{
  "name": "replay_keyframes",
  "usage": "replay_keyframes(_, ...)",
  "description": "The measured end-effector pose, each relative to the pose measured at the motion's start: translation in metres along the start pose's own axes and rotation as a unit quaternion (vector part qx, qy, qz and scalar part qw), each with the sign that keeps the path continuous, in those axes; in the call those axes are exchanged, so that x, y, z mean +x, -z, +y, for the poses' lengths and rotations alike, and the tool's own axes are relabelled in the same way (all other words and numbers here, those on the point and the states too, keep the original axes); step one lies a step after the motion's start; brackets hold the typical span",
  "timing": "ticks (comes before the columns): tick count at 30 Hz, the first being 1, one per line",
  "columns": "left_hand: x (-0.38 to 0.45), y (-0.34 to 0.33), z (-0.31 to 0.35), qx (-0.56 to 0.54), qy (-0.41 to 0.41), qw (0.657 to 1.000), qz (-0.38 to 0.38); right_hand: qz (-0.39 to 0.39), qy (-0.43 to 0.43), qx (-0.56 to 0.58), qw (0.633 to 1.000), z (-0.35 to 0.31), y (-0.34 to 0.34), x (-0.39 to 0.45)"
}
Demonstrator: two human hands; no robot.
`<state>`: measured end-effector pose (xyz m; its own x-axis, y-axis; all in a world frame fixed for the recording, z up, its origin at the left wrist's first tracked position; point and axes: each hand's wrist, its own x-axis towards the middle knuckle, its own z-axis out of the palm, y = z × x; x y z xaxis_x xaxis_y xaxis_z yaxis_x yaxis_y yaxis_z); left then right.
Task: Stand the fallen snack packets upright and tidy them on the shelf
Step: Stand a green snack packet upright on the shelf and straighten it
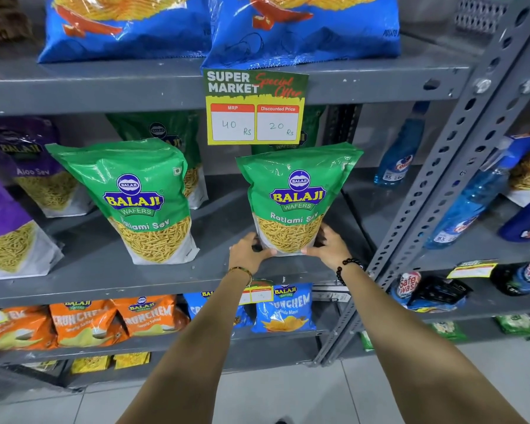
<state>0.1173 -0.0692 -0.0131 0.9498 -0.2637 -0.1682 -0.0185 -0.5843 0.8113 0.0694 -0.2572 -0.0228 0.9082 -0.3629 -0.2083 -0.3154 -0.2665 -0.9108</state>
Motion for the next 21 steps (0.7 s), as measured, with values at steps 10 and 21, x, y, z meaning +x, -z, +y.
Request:
replay_keyframes(10, 0.006, -0.0042, -0.0015, 0.015, -0.001, 1.0, 0.006, 0.012, 0.005, -0.027, 1.0, -0.0023, 0.0014, -0.0007)
replay_keyframes(21, 0.0071, -0.0084, 0.0009, 0.014, 0.005, 1.0, 0.01, 0.002, -0.008, -0.029, 1.0, -0.0054, 0.0043, 0.0003)
